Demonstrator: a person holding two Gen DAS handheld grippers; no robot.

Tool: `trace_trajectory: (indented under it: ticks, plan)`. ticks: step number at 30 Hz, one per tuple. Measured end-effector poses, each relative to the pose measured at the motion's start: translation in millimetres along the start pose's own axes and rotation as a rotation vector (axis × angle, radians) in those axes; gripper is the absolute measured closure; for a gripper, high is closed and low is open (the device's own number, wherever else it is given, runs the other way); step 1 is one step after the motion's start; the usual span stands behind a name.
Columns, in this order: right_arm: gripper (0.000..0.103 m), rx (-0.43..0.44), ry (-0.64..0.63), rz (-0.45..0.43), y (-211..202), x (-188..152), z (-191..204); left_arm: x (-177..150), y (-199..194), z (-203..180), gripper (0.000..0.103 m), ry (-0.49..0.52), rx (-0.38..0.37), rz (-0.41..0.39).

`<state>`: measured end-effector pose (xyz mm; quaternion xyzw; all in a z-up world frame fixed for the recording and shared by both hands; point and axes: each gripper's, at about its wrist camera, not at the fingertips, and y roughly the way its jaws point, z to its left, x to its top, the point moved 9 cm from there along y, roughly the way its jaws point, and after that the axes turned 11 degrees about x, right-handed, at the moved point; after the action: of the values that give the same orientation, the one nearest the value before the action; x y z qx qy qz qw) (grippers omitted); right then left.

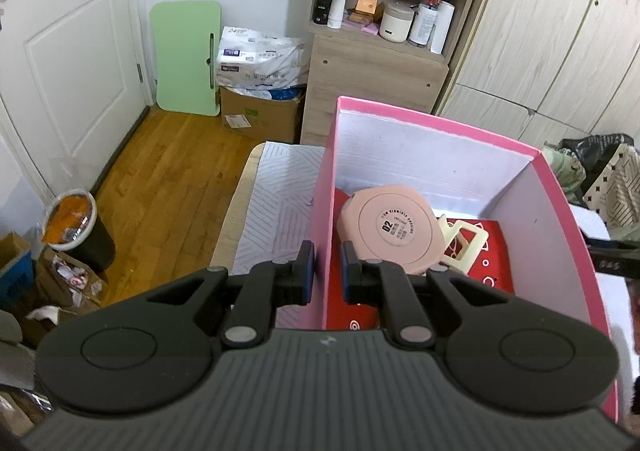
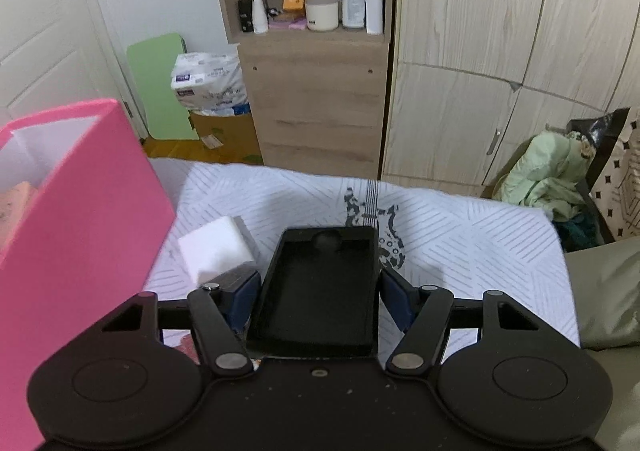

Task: Organize rigid objects
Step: 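Grasp the black phone case on the sheet with the right gripper, then carry the black phone case into the pink box and release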

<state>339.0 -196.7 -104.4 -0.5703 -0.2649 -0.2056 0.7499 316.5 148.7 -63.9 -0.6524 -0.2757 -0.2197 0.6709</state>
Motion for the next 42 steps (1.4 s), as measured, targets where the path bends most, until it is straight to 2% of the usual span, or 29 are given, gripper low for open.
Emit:
trace_trajectory:
  ticks: [3, 5, 6, 7, 11, 15, 16, 18, 21, 23, 25, 30, 32, 34, 35, 36, 38, 42]
  plan:
    - [0.035, -0.001, -0.023, -0.026, -15, 4, 8, 1, 0, 0, 0.092, 0.000, 0.000, -0.005]
    - [0.041, 0.000, -0.044, -0.047, -23, 8, 12, 0, -1, 1, 0.092, -0.004, -0.003, -0.004]
    - [0.077, 0.002, -0.052, -0.054, -27, 10, 14, 0, -1, 1, 0.092, -0.004, -0.004, -0.004]
    - [0.084, -0.010, -0.063, -0.059, -33, 11, 17, 0, -1, 1, 0.092, -0.004, -0.004, -0.004]
    - [0.084, 0.091, -0.037, -0.043, -44, 13, 25, 0, -2, 2, 0.092, -0.006, -0.007, -0.005]
    - [0.082, 0.072, 0.001, -0.028, -36, 8, 17, 0, -3, 0, 0.092, -0.009, -0.010, -0.004]
    - [0.078, 0.078, 0.011, -0.032, -34, 7, 15, 0, -3, 0, 0.092, -0.008, -0.010, -0.004]
    - [0.063, 0.097, 0.025, -0.027, -33, 3, 12, 0, -2, 0, 0.092, -0.009, -0.010, -0.004]
    - [0.054, 0.046, -0.007, -0.019, -34, -4, 4, 0, -3, 0, 0.092, -0.010, -0.011, -0.004]
    - [0.040, 0.016, -0.014, -0.013, -36, -10, -5, 0, -3, -1, 0.092, -0.011, -0.011, -0.004]
    - [0.032, 0.029, -0.011, 0.003, -32, -16, -11, 0, -2, -1, 0.092, -0.011, -0.011, -0.004]
    - [0.023, 0.067, 0.019, 0.068, -13, -30, -20, 0, -1, -3, 0.092, 0.026, 0.002, 0.005]
    - [0.020, 0.077, 0.024, 0.076, -6, -33, -21, 2, 0, -5, 0.092, 0.081, -0.001, 0.031]
    - [0.019, 0.081, 0.001, 0.066, -3, -33, -19, 5, -2, -6, 0.092, 0.118, -0.024, 0.066]
    - [0.023, 0.078, -0.013, 0.067, -2, -33, -18, 6, -4, -6, 0.092, 0.135, -0.034, 0.080]
    - [0.035, 0.064, -0.035, 0.060, -2, -32, -17, 7, -7, -5, 0.092, 0.159, -0.043, 0.097]
    - [0.035, 0.045, -0.073, 0.062, -3, -32, -16, 5, -12, -5, 0.092, 0.210, -0.046, 0.143]
    - [0.036, 0.065, -0.017, 0.034, -9, -30, -23, -5, -19, -9, 0.092, 0.314, -0.013, 0.208]
